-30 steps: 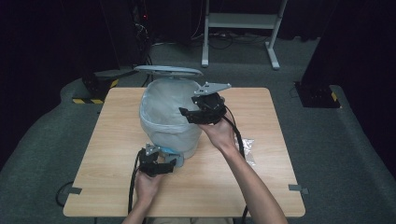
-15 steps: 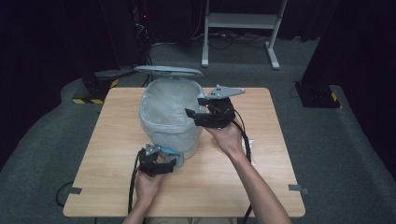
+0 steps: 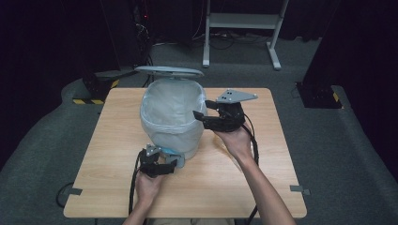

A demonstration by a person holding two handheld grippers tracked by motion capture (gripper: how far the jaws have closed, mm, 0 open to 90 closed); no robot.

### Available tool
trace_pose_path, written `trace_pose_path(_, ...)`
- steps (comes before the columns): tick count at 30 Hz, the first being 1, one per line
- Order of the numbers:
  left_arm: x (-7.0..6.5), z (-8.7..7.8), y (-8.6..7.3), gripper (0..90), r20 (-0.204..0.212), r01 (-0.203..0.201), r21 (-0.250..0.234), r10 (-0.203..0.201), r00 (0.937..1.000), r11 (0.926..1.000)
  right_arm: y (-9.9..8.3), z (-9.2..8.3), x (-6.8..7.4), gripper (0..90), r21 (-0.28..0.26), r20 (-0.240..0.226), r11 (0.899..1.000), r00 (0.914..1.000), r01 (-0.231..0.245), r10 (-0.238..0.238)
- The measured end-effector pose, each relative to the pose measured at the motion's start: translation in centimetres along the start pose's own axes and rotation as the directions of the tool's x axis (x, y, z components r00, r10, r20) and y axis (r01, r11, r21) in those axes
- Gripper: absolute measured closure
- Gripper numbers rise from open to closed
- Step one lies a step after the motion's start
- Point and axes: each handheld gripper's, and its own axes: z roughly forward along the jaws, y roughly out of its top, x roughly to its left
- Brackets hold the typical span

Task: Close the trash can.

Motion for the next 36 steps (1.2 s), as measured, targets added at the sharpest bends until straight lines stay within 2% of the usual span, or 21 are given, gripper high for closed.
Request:
trace_pose_path(7, 0.0, 0.0, 0.0, 5.5, 0.0, 0.0, 0.0, 0.0, 1.0, 1.0, -0.7, -1.0, -0.6, 40.1, -0.028, 0.018, 0.999, 0.9997, -0.018, 0.018)
trace_pose_path(16, 0.0, 0.0, 0.0, 5.5, -0.001, 0.0, 0.0, 0.0, 1.0, 1.0, -2.3, -2.4, -1.4, 39.9, -0.03, 0.059, 0.998, 0.9967, -0.054, 0.056)
trace_pose_path(21, 0.0, 0.0, 0.0, 5.5, -0.001, -0.001, 0.0, 0.001, 1.0, 1.0, -3.0, -3.0, -1.4, 39.5, -0.039, 0.096, 0.998, 0.9937, -0.055, 0.058)
trace_pose_path(32, 0.0, 0.0, 0.0, 5.5, 0.001, 0.001, -0.001, -0.001, 1.0, 1.0, -5.0, -3.7, -1.8, 36.0, -0.015, 0.126, 0.998, 0.9904, -0.055, 0.057)
trace_pose_path(36, 0.0, 0.0, 0.0, 5.6, 0.001, 0.001, -0.001, -0.001, 1.0, 1.0, -6.1, -4.1, -2.2, 35.4, -0.012, 0.127, 0.997, 0.9889, -0.076, 0.077)
